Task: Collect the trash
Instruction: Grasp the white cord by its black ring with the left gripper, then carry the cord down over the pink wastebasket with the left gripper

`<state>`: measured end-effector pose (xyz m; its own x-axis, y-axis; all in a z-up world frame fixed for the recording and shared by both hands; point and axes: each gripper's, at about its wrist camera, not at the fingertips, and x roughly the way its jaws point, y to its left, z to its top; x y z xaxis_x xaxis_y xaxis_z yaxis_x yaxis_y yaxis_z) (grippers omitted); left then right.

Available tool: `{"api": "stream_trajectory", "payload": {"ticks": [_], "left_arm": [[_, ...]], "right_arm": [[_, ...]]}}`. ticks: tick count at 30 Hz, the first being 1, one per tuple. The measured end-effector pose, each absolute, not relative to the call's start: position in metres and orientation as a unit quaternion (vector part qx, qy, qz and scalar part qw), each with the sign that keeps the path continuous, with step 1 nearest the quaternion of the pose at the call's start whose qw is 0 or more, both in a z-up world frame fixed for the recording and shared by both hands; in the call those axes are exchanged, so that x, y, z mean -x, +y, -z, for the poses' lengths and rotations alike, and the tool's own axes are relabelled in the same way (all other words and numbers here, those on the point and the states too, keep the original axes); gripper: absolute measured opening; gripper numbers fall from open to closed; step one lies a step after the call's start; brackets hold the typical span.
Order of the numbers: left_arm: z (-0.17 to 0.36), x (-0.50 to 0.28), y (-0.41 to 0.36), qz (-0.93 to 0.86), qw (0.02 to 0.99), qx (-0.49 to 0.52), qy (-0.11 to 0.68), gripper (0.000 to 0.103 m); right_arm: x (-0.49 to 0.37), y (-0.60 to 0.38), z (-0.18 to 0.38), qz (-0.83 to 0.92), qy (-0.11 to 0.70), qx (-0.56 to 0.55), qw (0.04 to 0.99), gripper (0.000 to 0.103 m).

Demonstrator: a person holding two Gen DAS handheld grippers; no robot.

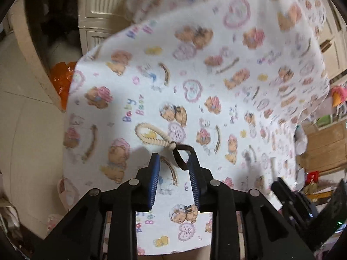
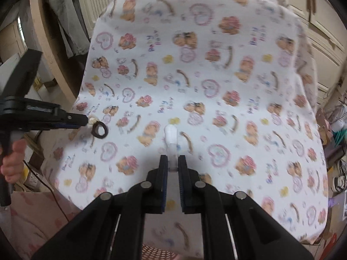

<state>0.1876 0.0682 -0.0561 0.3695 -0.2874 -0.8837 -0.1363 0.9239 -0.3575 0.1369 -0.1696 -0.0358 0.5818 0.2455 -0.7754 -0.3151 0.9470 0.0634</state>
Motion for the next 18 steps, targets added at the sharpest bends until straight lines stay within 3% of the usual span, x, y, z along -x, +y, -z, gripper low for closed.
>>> {"api": "stream_trajectory", "payload": {"ticks": [9, 11, 18], "left_arm": [[0.069, -0.198, 0.032, 0.022, 0.814, 0.120, 0.568, 0.027], [0.068, -0.199, 0.024, 0.022, 0.818, 0.093, 0.567, 0.004], [0.056, -0.191, 0.017, 0.038, 0.831, 0.085, 0.549, 0.003]], "right_arm": [[-0.139, -0.173, 0.042, -0.172, 0.434, 0.023, 0.884, 0.008], [-0.141, -0.167, 0.043, -0.176, 0.432, 0.022, 0.884, 0.008], [-0.140, -0.161, 0.044, -0.182, 0.429, 0.021, 0.884, 0.008]]}}
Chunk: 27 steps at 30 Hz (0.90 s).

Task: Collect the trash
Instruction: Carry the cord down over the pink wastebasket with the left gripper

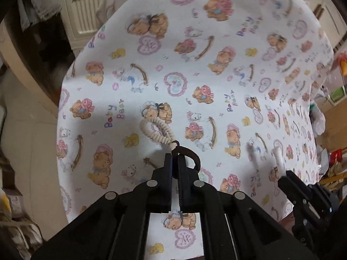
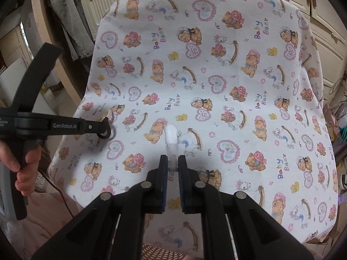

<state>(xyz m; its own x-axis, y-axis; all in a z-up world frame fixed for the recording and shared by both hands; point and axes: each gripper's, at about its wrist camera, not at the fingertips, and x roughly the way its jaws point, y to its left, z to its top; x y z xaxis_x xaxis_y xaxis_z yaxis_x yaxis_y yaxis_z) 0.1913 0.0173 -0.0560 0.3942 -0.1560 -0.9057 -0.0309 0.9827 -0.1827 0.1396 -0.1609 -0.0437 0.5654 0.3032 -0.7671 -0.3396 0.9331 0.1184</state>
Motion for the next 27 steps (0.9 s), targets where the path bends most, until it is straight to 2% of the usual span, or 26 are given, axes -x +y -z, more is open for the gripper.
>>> {"api": "stream_trajectory", "payload": {"ticks": [19, 24, 27], "left_arm": [[0.022, -0.074, -0.006, 0.058, 0.869, 0.055, 0.488, 0.003], [0.032, -0.055, -0.007, 0.051, 0.860, 0.061, 0.505, 0.003], [0.018, -0.046, -0.012, 0.069, 0.857, 0.073, 0.505, 0.003]], "right_arm": [[-0.078, -0.178, 0.008, -0.189, 0.394, -0.005, 0.899, 0.008], [-0.059, -0.185, 0.001, -0.170, 0.380, -0.008, 0.909, 0.008], [-0.052, -0.188, -0.004, -0.173, 0.385, -0.016, 0.907, 0.008]]}}
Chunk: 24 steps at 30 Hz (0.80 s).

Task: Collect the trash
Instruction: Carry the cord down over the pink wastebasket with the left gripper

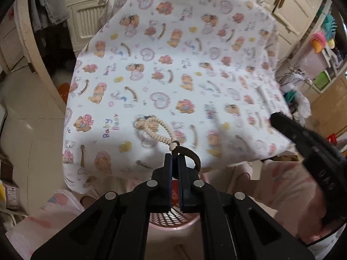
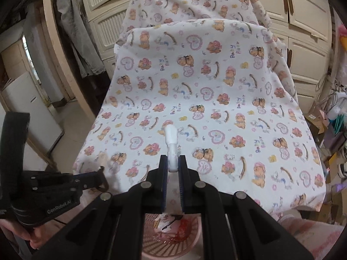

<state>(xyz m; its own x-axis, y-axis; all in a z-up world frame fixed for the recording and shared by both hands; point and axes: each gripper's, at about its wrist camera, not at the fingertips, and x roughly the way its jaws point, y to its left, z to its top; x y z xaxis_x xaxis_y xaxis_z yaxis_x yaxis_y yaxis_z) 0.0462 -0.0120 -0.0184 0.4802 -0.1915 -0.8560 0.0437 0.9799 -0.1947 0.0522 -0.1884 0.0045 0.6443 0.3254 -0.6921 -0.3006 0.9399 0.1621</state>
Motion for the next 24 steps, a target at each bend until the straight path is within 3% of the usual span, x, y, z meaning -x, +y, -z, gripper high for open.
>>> {"api": "stream_trajectory", "payload": {"ticks": [5, 11, 24], "left_arm": [[0.007, -0.028, -0.024, 0.067, 0.863, 0.059, 0.497, 0.003], [0.038, -0.019, -0.027, 0.050, 0.851, 0.070, 0.519, 0.003], [0.113, -0.032, -0.017, 0.074, 0.777, 0.119, 0.614, 0.003]], "right_arm": [[-0.029, -0.191, -0.013, -0.189, 0.400, -0.034, 0.896, 0.008], [-0.002, -0.184, -0.001, -0.208, 0.412, -0.034, 0.886, 0.008], [-0.005, -0.160, 0.091, -0.225, 0.524, 0.007, 0.822, 0.008]]}}
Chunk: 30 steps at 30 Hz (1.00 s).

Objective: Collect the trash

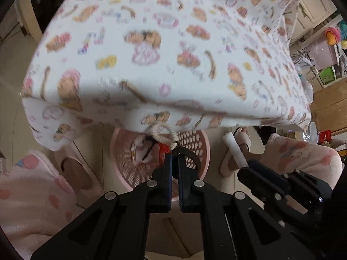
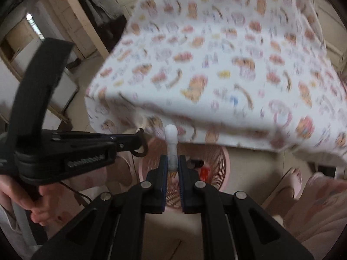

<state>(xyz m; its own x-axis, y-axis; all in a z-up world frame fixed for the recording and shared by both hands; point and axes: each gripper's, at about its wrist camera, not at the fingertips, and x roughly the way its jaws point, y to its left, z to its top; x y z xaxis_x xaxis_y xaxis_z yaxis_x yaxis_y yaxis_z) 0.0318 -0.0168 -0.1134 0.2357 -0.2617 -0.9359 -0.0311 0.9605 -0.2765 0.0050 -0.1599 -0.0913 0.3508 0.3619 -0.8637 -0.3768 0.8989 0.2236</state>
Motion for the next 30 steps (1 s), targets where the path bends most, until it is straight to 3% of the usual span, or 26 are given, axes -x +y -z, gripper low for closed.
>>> {"api": "stream_trajectory", "payload": {"ticks": [7, 16, 24, 27, 30], "left_arm": [[0.147, -0.034, -0.013, 0.059, 0.747, 0.119, 0.651, 0.003], [0.207, -0.020, -0.034, 0.050, 0.706, 0.046, 0.705, 0.004], [0.233, -0.019, -0.041, 0.048, 0.688, 0.033, 0.724, 0.005], [0.231, -0.021, -0.041, 0.040, 0.692, 0.027, 0.721, 0.009], [0.227, -0.022, -0.037, 0.032, 0.696, 0.033, 0.717, 0.028]], "right_arm": [[-0.027, -0.168, 0.154, -0.189, 0.613, -0.021, 0.767, 0.008], [-0.037, -0.183, 0.244, -0.132, 0.719, -0.045, 0.681, 0.008], [-0.043, -0.191, 0.273, -0.107, 0.744, -0.071, 0.656, 0.009], [-0.040, -0.188, 0.271, -0.109, 0.743, -0.073, 0.656, 0.009], [-0.041, -0.187, 0.265, -0.109, 0.738, -0.067, 0.663, 0.010]]}}
